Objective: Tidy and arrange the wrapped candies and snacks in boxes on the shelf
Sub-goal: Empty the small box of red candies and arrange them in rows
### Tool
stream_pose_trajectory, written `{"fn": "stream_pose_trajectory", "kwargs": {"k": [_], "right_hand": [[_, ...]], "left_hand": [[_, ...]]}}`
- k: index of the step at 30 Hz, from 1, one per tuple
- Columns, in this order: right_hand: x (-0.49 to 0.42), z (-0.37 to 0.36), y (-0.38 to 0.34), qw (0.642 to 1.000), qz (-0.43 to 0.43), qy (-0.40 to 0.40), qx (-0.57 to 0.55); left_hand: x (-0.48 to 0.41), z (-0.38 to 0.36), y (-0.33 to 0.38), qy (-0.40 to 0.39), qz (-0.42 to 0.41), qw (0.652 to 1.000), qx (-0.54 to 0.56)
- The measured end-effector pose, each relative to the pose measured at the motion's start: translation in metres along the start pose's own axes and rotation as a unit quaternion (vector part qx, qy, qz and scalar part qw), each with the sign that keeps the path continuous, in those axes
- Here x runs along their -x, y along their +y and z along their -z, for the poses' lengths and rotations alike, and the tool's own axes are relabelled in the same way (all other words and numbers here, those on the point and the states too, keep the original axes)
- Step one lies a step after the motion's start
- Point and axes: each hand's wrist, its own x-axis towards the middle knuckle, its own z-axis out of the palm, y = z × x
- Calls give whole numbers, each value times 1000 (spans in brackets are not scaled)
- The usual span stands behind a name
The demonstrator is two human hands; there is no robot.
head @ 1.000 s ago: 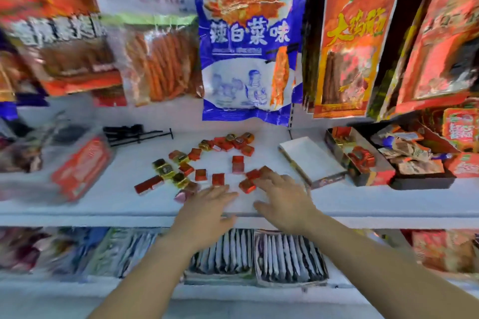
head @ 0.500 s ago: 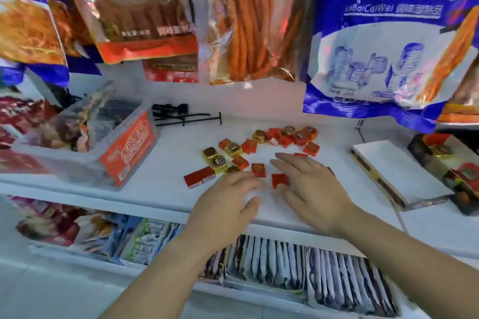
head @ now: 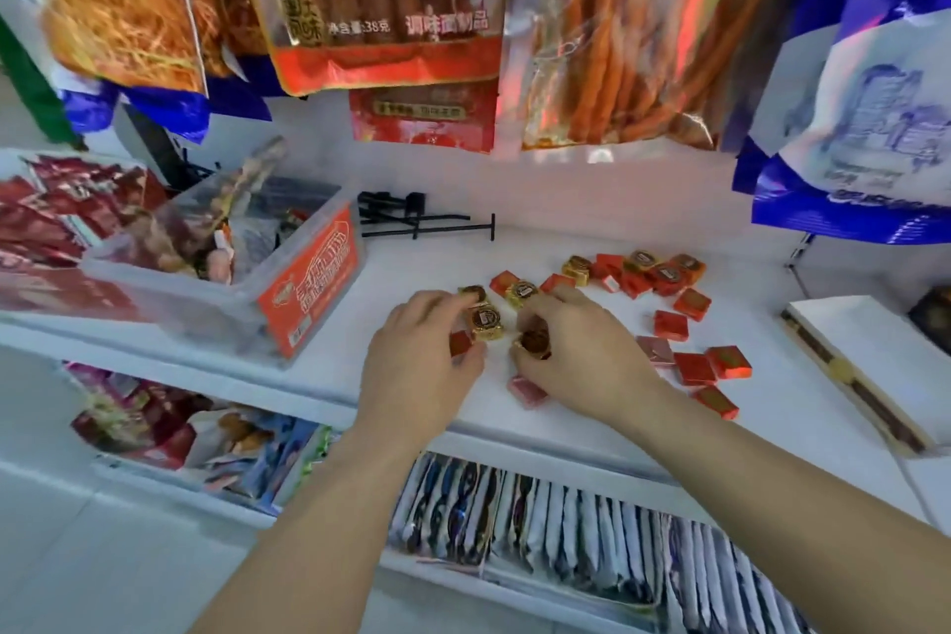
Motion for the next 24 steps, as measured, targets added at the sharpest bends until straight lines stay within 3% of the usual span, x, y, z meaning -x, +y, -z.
{"fn": "stream_pose_trajectory", "kwargs": {"k": [4,7,12,14,17,24], "right_hand": [[-4,11,12,995,-14,74,-70],[-22,19,15,990,-9,120,-71],[-47,0,9,998,23,63,17],[-45,-6,12,997,19,71,19],[-43,-6,18,996,7,85,-3],[-48,-1,17,998,-22,61,0]], "left_hand": [[-12,-9,10,-30,34,997,-69],[-16,-13,13,-6,48,996,-75],[-30,-11,15,70,89,992,63],[-35,-12,16,65,106,987,104],[-39,-19,16,5,94,995,37],[-40,-21,15,40,94,991,82]]}}
